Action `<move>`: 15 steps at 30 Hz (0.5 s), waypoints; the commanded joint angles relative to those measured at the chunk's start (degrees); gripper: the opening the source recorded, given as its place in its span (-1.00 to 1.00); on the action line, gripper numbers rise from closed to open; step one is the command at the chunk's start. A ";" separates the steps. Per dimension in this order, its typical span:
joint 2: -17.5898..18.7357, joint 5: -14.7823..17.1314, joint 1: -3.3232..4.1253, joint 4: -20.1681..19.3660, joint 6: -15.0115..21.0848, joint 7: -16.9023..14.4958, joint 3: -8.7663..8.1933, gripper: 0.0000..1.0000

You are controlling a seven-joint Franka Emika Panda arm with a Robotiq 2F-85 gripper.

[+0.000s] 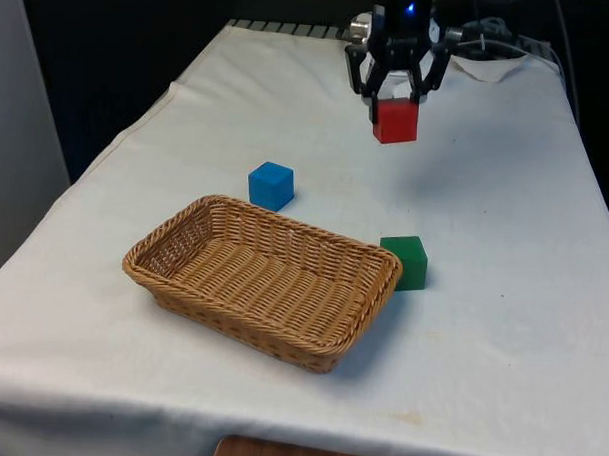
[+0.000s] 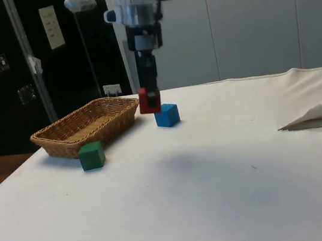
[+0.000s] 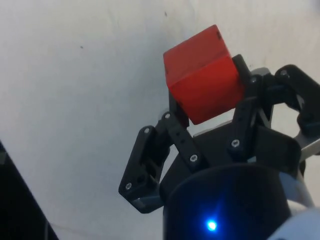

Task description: Pick up exactly two blocks and place them into the basket.

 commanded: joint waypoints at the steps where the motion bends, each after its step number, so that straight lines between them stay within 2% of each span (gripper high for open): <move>1: 0.06 -1.43 0.17 1.15 -1.26 1.43 -0.34 -1.00; 3: 0.17 -1.32 0.17 2.81 -2.58 1.72 -0.17 -1.00; 4: 0.00 -0.06 0.06 1.72 -1.38 0.40 0.06 -1.00; 5: 0.23 -1.20 0.23 3.44 -3.15 1.78 -0.11 -1.00; 11: 0.97 -0.63 0.11 7.39 -7.68 1.95 0.46 -1.00; 12: 0.29 -0.11 0.06 6.70 -6.82 1.32 0.52 -1.00; 15: 1.78 -0.40 0.00 8.71 -9.63 1.78 0.46 -1.00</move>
